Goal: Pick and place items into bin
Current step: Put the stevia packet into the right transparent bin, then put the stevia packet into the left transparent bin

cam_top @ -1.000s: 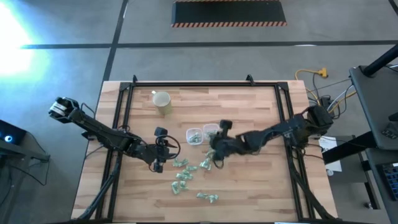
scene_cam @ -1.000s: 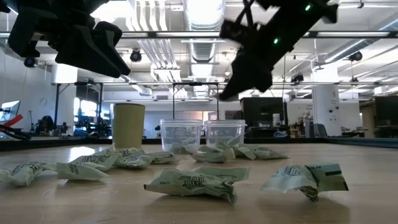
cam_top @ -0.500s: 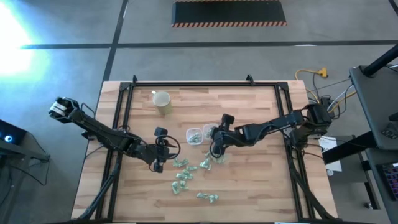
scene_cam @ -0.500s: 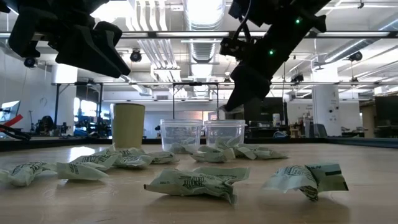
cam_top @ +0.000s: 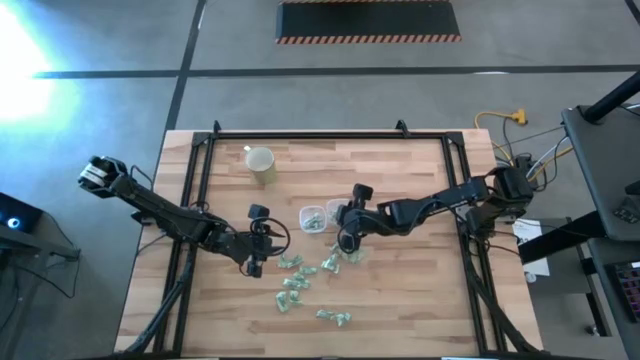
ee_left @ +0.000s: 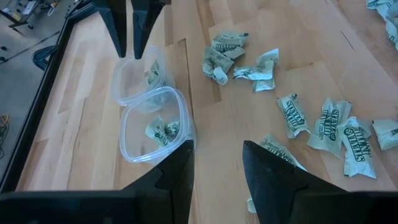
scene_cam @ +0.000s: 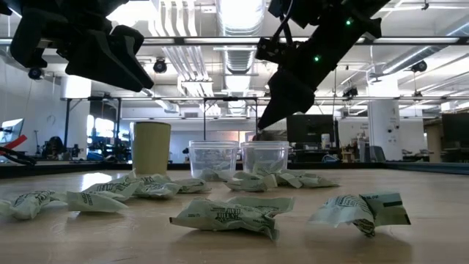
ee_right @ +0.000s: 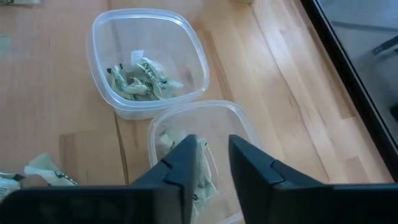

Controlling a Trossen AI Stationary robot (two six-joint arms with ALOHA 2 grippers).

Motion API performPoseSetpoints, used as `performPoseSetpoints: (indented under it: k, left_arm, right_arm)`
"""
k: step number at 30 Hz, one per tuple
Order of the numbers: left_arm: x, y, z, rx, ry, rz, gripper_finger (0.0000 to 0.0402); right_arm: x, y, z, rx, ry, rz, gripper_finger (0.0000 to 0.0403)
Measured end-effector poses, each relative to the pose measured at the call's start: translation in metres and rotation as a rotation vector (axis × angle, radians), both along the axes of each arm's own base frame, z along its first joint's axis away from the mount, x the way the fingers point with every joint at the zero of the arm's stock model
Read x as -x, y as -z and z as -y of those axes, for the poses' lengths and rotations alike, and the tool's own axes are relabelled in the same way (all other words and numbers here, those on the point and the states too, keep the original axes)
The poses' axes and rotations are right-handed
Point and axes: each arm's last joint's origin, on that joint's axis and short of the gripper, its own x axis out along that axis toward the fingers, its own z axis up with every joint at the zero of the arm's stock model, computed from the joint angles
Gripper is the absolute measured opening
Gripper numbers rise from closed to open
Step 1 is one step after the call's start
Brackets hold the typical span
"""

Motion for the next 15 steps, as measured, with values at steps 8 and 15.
performPoseSetpoints:
  k: [8,15]
  left_arm:
    - [0.004,0.006,0.002,0.092,0.076,-0.095,0.0121]
    - [0.007,0.013,0.003,0.18,0.103,-0.156,0.0121]
  right_arm:
    - [0.001,-0.002,-0.002,0.02,-0.025,-0.01,0.0133]
    - [0.006,-0.013,-0.017,0.039,-0.094,0.012,0.0133]
